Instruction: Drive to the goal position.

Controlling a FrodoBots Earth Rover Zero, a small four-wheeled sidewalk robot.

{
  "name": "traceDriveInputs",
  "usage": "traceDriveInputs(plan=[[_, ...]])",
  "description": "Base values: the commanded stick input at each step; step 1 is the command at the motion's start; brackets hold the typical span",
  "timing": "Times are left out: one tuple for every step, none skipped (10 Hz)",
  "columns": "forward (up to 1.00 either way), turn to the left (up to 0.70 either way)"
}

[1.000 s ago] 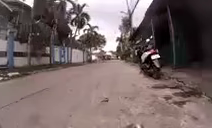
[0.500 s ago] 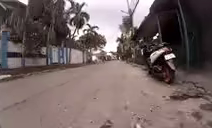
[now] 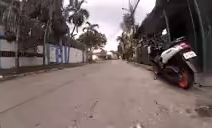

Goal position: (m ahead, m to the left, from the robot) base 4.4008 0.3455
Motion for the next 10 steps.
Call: traceDriveInputs(plan=[[1.00, 0.04], [1.00, 0.04], [1.00, 0.04], [1.00, 0.04], [1.00, 0.04], [1.00, 0.04], [1.00, 0.04], [1.00, 0.04], [1.00, 0.04], [1.00, 0.04]])
